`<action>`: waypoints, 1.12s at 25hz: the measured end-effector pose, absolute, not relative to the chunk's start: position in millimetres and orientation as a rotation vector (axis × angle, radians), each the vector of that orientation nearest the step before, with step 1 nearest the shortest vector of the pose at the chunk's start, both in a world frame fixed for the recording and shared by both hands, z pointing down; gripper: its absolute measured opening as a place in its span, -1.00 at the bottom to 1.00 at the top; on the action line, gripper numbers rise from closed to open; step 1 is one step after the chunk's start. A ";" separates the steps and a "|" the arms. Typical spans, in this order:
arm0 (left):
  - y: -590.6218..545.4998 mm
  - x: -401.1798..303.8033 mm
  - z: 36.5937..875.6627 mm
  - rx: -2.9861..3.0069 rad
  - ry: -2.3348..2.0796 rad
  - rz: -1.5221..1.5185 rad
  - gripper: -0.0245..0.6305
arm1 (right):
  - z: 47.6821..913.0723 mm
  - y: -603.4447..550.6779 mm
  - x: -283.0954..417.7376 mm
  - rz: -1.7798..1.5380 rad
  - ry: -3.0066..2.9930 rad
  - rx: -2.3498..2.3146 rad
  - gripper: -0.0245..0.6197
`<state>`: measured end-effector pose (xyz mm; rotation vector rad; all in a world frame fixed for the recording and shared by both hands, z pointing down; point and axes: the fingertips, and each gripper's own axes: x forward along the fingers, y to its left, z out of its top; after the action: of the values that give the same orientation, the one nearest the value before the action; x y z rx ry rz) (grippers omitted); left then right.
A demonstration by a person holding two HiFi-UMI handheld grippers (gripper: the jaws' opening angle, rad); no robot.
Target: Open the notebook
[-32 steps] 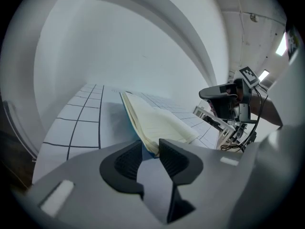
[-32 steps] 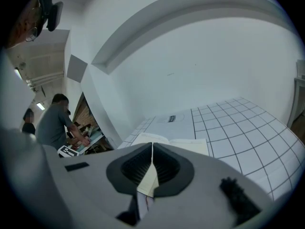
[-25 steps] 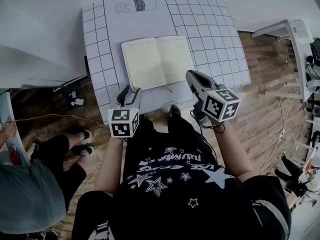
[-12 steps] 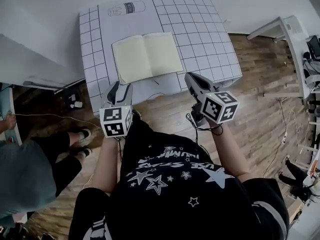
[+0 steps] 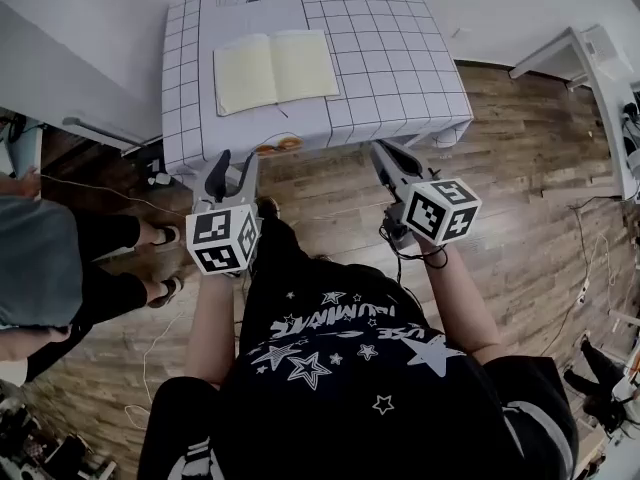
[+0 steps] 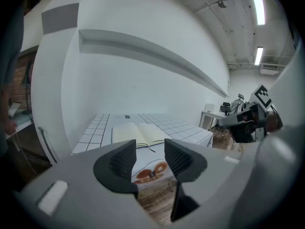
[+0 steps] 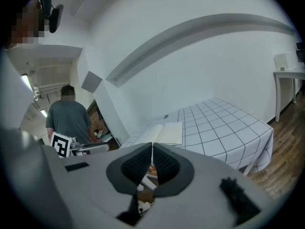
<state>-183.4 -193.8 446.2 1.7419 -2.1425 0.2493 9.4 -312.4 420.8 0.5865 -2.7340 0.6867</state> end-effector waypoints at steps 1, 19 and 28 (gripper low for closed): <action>-186.0 -174.1 441.7 1.740 -2.156 0.252 -0.33 | 422.0 -305.6 14.0 0.691 -2.740 0.564 -0.87; -105.3 -150.9 427.5 1.616 -2.169 0.179 -0.43 | 456.5 -231.9 -4.6 0.822 -2.696 0.367 -0.87; -62.5 -179.6 431.2 1.664 -2.135 0.075 -0.45 | 443.0 -193.0 -39.6 0.756 -2.751 0.454 -0.87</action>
<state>-179.6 -62.5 431.2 1.6641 -2.1353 0.0749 -39.6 -193.0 443.0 0.4539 -2.7511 0.7563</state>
